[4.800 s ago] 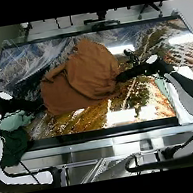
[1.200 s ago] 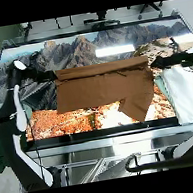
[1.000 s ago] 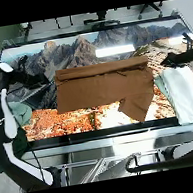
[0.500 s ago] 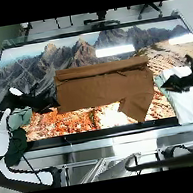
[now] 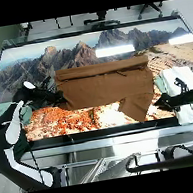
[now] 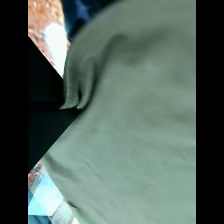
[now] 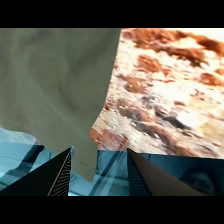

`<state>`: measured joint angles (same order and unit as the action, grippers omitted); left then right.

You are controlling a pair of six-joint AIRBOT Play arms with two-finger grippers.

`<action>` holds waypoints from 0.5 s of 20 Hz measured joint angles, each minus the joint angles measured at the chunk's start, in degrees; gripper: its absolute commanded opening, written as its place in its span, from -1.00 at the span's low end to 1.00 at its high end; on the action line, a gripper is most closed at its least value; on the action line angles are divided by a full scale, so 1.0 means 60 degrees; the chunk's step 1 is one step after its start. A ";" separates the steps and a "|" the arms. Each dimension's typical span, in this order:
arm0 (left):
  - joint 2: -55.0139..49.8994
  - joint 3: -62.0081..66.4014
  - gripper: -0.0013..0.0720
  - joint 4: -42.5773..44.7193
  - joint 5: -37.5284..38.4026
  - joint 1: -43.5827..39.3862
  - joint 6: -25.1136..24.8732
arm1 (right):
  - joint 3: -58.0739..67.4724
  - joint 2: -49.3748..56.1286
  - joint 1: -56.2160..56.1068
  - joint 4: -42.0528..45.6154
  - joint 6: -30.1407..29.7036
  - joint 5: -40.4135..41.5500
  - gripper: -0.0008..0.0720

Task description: Fold the shirts.

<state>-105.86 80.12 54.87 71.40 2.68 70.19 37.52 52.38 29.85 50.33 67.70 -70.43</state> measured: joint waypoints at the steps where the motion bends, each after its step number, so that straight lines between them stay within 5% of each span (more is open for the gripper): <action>1: -0.0084 0.0178 -0.93 -0.0025 0.0095 -0.0026 0.0004 | -0.0102 0.0120 -0.0004 -0.0138 -0.0106 0.0087 0.14; 7: -0.0233 0.0583 -0.93 -0.0091 0.0535 -0.0029 0.0047 | -0.0339 0.1603 -0.0353 -0.2014 -0.1388 0.0725 -0.08; 8: -0.0240 0.0597 -0.93 -0.0091 0.0576 -0.0029 0.0047 | -0.0342 0.1840 -0.0430 -0.2371 -0.1719 0.0878 -0.63; 10: -0.0244 0.0619 -0.93 -0.0069 0.0750 -0.0004 0.0055 | -0.0321 0.2197 -0.0521 -0.2874 -0.2251 0.1177 -0.91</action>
<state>-107.33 83.83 54.46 75.90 2.66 70.52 35.59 65.56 26.72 33.08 54.19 -63.37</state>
